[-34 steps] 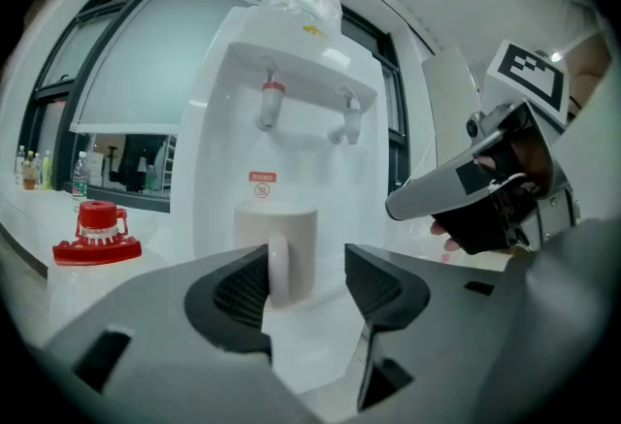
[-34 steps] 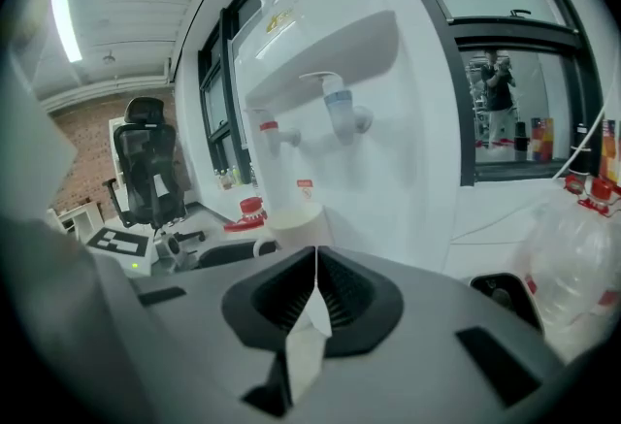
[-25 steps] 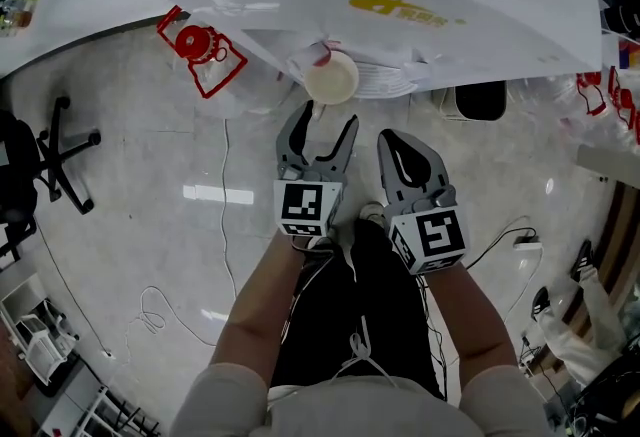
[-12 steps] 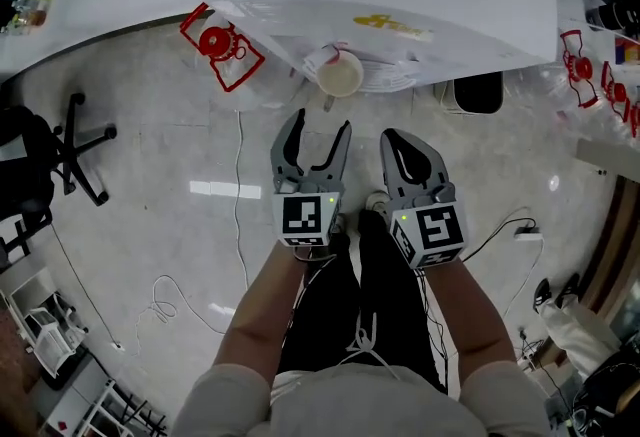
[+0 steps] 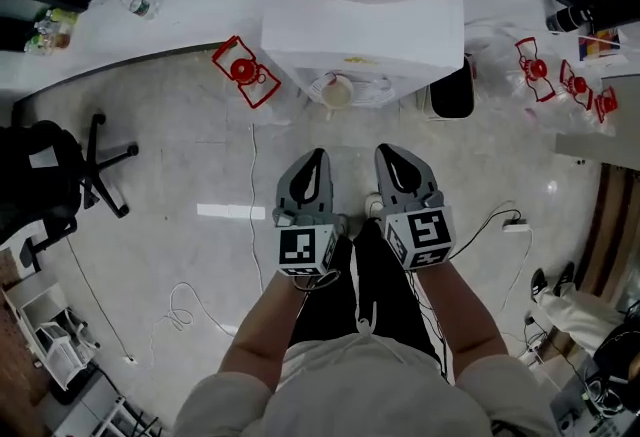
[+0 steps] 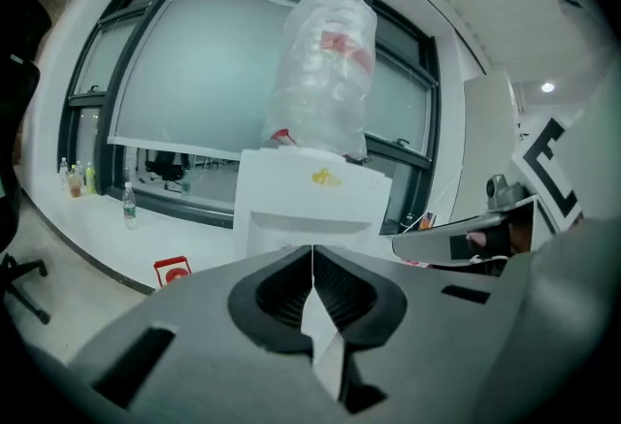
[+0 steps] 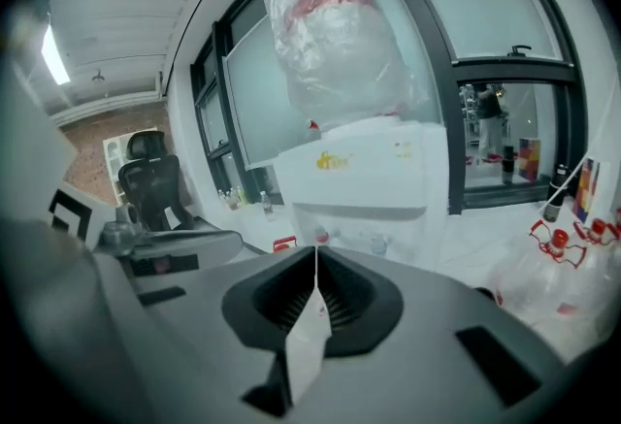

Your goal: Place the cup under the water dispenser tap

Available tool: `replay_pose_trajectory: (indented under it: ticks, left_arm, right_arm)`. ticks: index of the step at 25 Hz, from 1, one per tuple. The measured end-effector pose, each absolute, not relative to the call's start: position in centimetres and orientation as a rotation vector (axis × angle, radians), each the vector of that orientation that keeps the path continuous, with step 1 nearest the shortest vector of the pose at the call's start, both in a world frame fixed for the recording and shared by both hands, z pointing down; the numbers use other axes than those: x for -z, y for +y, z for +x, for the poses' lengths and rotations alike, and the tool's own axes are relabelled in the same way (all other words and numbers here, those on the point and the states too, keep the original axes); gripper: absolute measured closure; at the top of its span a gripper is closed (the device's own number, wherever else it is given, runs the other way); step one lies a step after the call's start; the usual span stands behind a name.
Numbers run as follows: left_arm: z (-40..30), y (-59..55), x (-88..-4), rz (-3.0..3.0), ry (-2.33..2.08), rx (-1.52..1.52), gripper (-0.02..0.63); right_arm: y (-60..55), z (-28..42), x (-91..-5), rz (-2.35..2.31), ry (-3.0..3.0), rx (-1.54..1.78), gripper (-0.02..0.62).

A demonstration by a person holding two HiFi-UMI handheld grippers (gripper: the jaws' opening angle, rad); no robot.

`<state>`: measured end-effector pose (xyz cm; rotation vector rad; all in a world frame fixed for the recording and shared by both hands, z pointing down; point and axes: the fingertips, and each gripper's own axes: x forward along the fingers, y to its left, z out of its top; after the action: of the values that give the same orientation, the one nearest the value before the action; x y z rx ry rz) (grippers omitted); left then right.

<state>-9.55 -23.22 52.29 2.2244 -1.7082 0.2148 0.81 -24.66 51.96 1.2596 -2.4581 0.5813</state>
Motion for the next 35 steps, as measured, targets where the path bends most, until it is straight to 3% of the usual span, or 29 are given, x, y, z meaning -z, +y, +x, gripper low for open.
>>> replay_pose_trajectory:
  ticks: [22,35]
  left_arm:
    - [-9.7,-18.4,-24.0,2.586,-1.617,-0.003,0.586]
    - [-10.1,-14.8,-18.8,2.709,-1.595,0.087,0.586]
  right_arm:
    - [-19.7,1.6,-27.3,1.496,-2.603,-0.273,0.566]
    - [-15.8,1.3,-23.0,1.573,-2.62,-0.138,0.568]
